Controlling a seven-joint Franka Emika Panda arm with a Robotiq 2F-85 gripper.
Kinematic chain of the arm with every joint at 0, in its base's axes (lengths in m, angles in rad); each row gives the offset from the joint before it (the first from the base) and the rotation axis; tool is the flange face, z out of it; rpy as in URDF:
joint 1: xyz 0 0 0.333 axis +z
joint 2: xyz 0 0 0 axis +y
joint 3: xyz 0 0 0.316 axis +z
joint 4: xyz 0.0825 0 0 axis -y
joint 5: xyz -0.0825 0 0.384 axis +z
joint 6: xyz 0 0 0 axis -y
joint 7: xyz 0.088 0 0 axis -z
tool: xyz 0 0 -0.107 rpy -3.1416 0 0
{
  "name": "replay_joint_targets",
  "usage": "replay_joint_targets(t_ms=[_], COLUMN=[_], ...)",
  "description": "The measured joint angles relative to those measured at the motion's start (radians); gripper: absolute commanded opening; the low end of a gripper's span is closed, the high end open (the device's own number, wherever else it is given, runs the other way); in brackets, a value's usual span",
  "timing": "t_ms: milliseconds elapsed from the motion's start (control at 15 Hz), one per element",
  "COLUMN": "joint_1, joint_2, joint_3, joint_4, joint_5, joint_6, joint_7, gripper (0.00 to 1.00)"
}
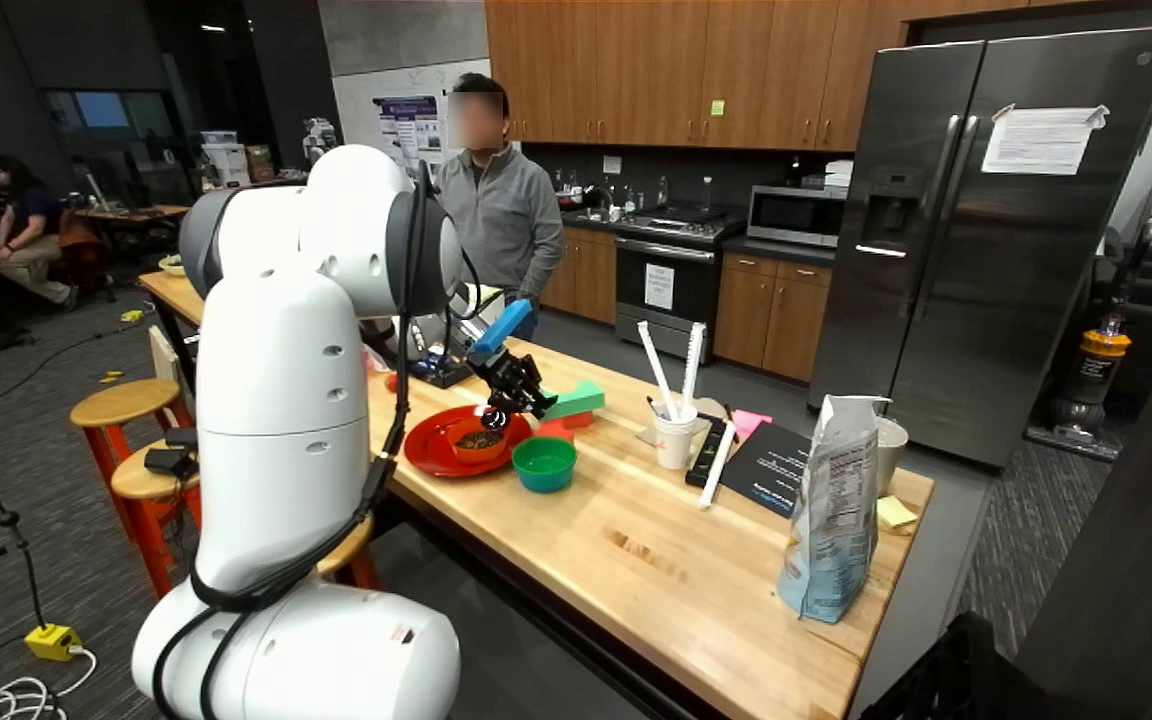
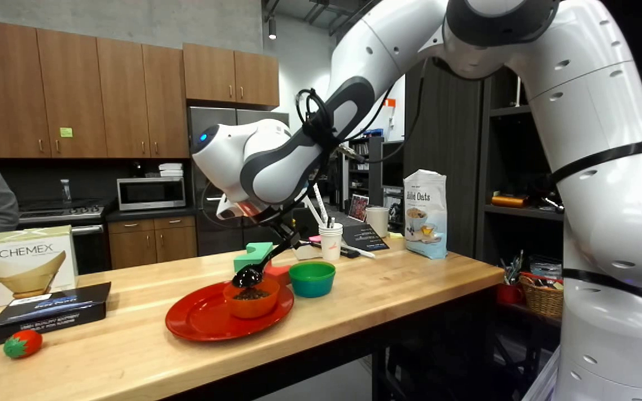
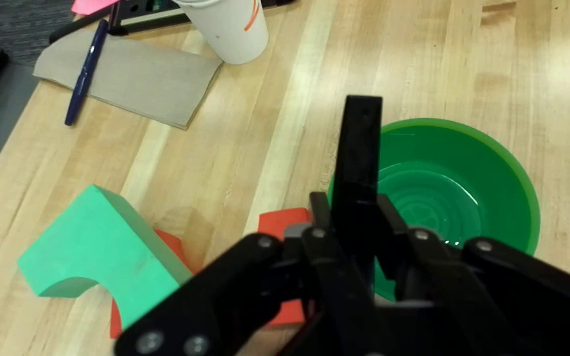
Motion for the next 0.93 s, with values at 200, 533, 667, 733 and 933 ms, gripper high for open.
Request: replay_joint_targets(t_ms=[200, 533, 667, 733, 933], joint_1=[-0.004, -0.004, -0.003, -0.003, -0.002], joint_2=[-0.004, -0.01, -0.01, -0.01, -0.008], joint_3=[0.0, 0.001, 0.002, 0.003, 0.009], joint_4=[-0.007, -0.031, -0.037, -0.04, -0.046], joint_5=[0.0, 0.001, 0.002, 0.002, 0.006], joint_6=[-0.003, -0.003, -0.002, -0.002, 0.0], joint_7=[0.009, 0.019, 0.019, 0.019, 0.017], gripper=[0.06, 0.06, 0.06, 0.06, 0.06])
